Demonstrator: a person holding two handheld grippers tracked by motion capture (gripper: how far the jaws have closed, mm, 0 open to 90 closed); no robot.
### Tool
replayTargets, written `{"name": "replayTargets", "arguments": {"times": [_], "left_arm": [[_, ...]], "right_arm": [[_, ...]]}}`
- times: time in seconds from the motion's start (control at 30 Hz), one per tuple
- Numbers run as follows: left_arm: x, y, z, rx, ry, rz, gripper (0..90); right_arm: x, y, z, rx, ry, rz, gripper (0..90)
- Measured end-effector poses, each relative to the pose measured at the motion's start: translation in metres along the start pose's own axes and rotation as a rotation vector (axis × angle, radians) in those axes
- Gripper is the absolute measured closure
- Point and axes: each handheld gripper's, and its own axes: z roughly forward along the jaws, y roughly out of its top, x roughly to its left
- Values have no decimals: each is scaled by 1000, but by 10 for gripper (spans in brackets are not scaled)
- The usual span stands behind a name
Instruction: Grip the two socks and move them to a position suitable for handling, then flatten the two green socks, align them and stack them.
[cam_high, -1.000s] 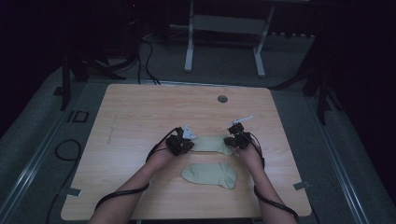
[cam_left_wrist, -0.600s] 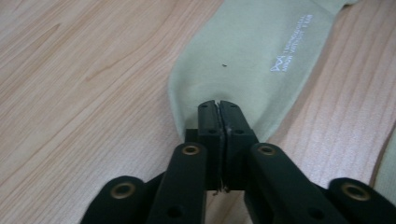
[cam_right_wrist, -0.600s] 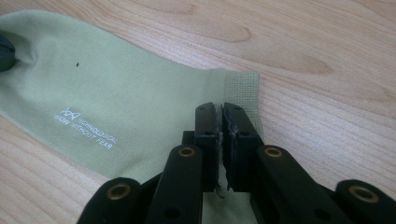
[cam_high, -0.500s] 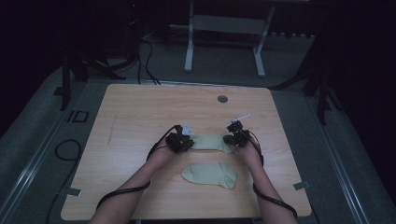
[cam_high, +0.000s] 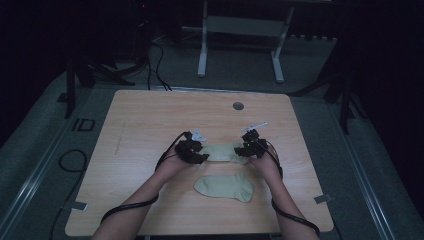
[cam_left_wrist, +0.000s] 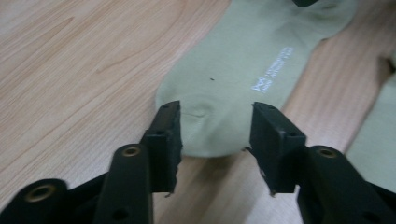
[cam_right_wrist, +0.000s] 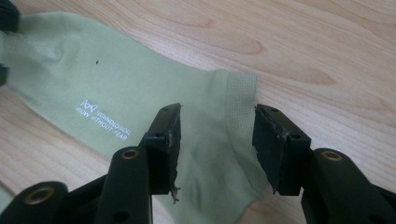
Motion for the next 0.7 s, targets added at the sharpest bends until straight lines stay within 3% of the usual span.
{"name": "replayTargets", "arguments": {"times": [0.17, 0.33, 0.7], "left_arm": [[-3, -2, -10, 1, 1, -12, 483], [-9, -2, -26, 13, 0, -12, 424], [-26, -16, -57, 3, -8, -27, 427]], "right_arm": [[3, 0, -10, -3, 22, 15, 479], [10, -3, -23, -42, 52, 5, 423], [13, -30, -53, -86, 62, 10, 363]]}}
